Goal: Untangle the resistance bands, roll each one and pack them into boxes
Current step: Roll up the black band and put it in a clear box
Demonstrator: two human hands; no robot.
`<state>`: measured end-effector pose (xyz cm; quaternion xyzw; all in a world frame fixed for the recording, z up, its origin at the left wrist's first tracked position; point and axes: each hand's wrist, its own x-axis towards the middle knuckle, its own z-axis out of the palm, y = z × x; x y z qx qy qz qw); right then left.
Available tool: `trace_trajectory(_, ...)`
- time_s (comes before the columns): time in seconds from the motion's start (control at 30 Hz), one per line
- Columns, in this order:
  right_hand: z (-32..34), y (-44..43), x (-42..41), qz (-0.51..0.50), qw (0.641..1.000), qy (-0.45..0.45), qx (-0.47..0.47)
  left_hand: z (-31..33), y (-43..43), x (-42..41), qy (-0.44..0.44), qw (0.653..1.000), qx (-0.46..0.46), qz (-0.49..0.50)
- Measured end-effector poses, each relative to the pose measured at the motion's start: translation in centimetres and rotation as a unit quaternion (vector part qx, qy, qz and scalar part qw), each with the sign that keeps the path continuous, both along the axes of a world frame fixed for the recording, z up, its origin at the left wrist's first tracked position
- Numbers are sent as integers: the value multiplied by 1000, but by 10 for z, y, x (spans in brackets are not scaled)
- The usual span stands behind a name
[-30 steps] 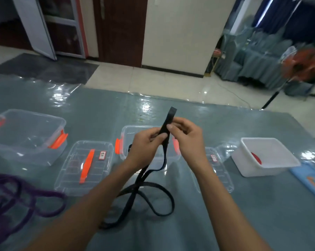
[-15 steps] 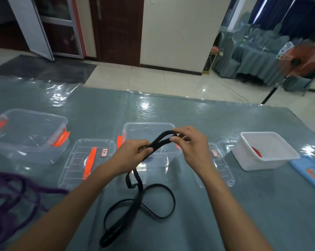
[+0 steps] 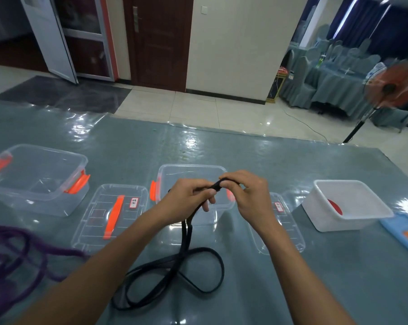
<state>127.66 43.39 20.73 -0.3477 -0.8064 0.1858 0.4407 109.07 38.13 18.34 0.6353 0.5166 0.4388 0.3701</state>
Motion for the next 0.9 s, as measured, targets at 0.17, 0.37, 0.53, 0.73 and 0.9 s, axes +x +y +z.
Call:
trace_trajectory(0.17,-16,13,6,-6,991,-97,89,-9,5,8,112,987,56,105)
trace_trajectory(0.37,-31,21,7,14,965,-222,140,-21,-1,18,305,937,84,149)
trace_trajectory(0.53,-36,31,19,-52,969,-125,208,-26,-7,39,51,979,28,194)
trace_trajectory(0.73,-39,3,21,-107,988,91,-60,-27,-8,70,-139,964,-48,223)
trace_trajectory(0.9,-42,-14,15,-84,909,229,-337,-27,-9,88,-176,952,-50,244)
